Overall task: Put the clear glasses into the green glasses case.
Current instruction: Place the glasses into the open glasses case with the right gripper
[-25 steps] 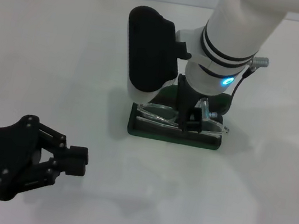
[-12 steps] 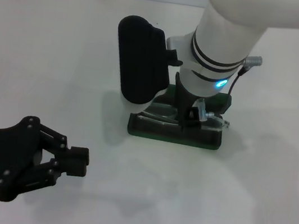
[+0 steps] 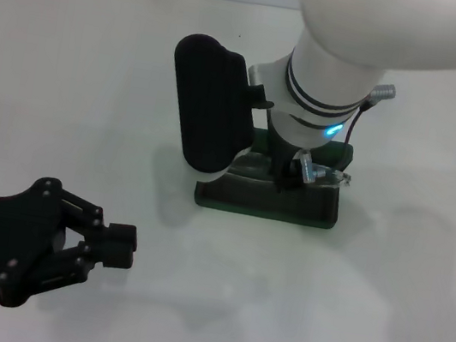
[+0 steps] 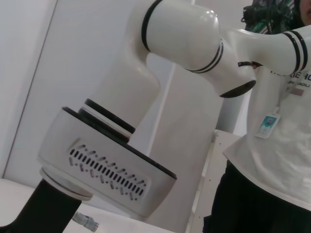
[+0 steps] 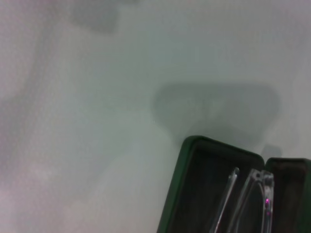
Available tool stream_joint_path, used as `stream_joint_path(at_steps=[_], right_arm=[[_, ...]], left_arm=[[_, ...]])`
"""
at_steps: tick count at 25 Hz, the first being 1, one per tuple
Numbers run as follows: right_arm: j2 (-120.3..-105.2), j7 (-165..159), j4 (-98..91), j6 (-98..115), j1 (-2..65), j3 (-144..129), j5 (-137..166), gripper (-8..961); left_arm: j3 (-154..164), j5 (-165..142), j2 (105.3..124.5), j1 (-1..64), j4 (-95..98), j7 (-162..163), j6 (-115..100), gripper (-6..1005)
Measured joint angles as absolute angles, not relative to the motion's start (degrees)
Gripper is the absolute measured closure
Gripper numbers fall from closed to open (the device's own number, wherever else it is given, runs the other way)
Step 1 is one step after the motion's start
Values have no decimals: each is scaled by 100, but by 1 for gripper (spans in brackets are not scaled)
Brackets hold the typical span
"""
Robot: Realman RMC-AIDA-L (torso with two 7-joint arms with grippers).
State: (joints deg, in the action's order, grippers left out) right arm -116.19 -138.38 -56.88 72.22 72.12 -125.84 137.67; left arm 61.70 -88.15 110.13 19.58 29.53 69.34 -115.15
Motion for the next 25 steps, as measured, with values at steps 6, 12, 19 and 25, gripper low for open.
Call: stream_joint_path(at_steps=[6, 12, 19, 25], right_arm=[[-11619, -13847, -5714, 7200, 7192, -12619, 13812, 808], [-11619, -13851, -5714, 7191, 7189, -12635, 13834, 807], [-11619, -13852, -5712, 7129, 7187, -12646, 13838, 807], [-11619, -13852, -5703, 7094, 7187, -12657, 13853, 806]], left_arm=[[6170, -8815, 11021, 1950, 2952, 6934, -11494, 891], [6170, -8815, 11021, 1955, 2953, 6934, -11485, 891], [6170, -8815, 11021, 1967, 2953, 6934, -11439, 892], [6170, -8815, 11021, 1969, 2953, 6934, -11408, 892]])
